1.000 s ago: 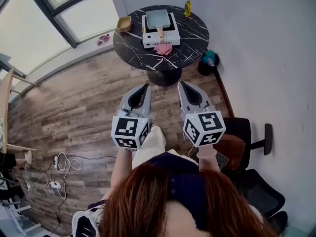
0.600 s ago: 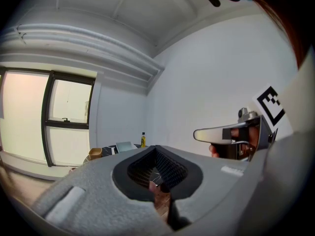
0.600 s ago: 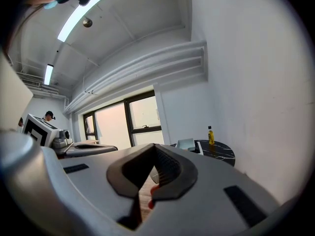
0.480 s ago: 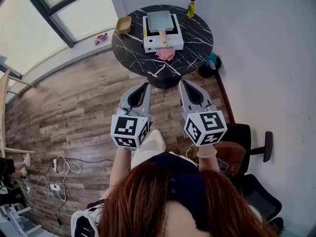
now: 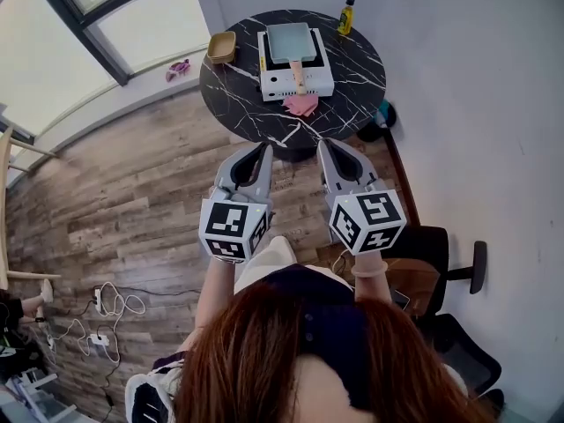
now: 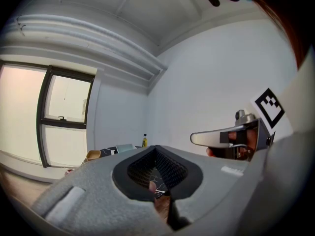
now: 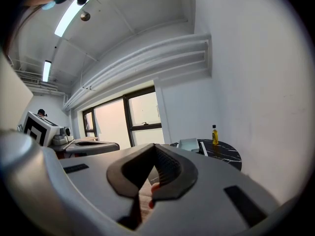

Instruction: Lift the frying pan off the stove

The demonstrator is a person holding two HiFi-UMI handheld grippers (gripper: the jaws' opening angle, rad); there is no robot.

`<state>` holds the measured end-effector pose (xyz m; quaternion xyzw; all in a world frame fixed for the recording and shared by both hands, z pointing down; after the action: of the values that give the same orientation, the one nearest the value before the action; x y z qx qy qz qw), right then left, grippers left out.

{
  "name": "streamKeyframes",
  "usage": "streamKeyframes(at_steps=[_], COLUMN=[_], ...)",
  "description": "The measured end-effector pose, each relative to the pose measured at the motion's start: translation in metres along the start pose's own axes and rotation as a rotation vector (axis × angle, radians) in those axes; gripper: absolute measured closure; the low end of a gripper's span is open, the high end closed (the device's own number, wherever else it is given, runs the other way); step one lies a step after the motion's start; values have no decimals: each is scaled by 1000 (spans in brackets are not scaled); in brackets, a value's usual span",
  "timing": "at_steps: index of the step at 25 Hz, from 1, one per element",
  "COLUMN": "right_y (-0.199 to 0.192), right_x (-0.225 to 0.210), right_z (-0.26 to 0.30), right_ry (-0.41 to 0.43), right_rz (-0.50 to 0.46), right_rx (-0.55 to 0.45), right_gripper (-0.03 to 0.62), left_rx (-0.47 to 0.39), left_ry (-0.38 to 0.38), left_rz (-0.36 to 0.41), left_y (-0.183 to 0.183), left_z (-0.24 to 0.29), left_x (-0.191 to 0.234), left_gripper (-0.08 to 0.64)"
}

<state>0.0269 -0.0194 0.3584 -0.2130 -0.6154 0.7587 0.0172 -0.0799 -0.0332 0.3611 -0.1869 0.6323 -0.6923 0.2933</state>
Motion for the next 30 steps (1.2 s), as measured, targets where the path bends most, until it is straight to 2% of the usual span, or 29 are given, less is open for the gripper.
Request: streamKeyframes(at_steps=[8,23,30], right_y=[3,-2,8], right_x=[5,5,-9], right_z=[34,37,82], right_ry=[-29,-36,-35], right_rz=[3,1,9], right_rx=[-3,19,61], right_gripper=[583,543,512], left_rx=[-4,-30,-20], left_ry=[-18,-31,-34], left_rz=[-10,-2,-16], left_y=[-4,-1,3], left_z=[13,13,50], left_x=[34,33,64], left_gripper=[548,548,548])
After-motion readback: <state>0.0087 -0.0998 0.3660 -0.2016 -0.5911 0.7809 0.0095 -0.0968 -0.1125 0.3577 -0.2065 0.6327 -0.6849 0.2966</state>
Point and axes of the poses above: the fingertips, and each gripper's own axes: z forward along the fingers, x to its left, y out of its top, the point moved 1 cm from there along -z, backward along the fingers, and after that the axes turned 8 degrees about z, right-handed, at the moved point
